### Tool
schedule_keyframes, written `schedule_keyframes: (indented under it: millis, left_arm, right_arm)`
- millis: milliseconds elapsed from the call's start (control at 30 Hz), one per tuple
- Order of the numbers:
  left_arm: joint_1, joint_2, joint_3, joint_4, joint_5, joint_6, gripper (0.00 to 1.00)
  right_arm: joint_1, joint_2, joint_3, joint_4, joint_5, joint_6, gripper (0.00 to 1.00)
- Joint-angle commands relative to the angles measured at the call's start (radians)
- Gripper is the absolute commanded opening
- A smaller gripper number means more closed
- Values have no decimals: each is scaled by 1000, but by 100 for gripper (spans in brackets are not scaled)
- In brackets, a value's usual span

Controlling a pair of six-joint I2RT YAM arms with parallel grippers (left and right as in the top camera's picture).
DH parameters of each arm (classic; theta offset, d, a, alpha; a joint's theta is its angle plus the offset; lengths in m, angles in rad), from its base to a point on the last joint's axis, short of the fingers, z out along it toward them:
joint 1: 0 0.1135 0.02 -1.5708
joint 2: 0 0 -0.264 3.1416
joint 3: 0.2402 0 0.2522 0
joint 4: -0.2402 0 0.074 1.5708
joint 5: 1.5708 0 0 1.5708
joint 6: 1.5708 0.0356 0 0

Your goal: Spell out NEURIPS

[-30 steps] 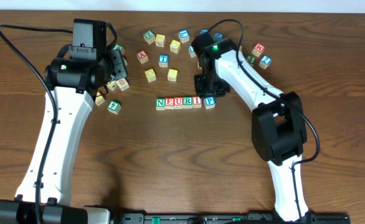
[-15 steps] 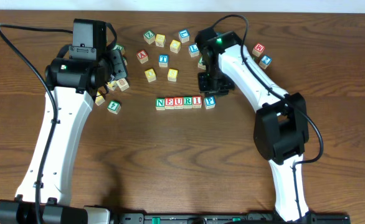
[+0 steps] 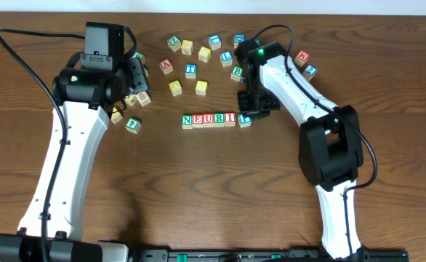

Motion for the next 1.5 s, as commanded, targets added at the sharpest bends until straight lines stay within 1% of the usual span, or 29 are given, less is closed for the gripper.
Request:
schedule_keyframes:
  millis: [0,333,833,967,1133,1200,1300,1467]
  left_arm:
    - [5,-12,5,1,-2,10,55]
    - [5,-12,5,1,-2,10,55]
    - [5,-12,5,1,-2,10,55]
    - [5,-12,5,1,-2,10,55]
    - [5,-12,5,1,-2,10,55]
    - [5,-12,5,1,-2,10,55]
    - [5,-12,5,1,-2,10,55]
    - [5,-12,5,1,-2,10,55]
  right_arm:
    - [2,-23,-24,7,9,-11,8]
    - [8,-23,-75,60,4,-11,10]
    - [38,-23,-76,90,4,-10,12]
    - [38,-23,-76,84,2,-10,12]
    - [45,-23,-76,34,-15,-11,12]
    - [53,-23,-76,14,-19,-11,10]
    - [69,-23,-76,-6,-19,-11,1]
    - [93,-23,-76,-11,-19,-11,1]
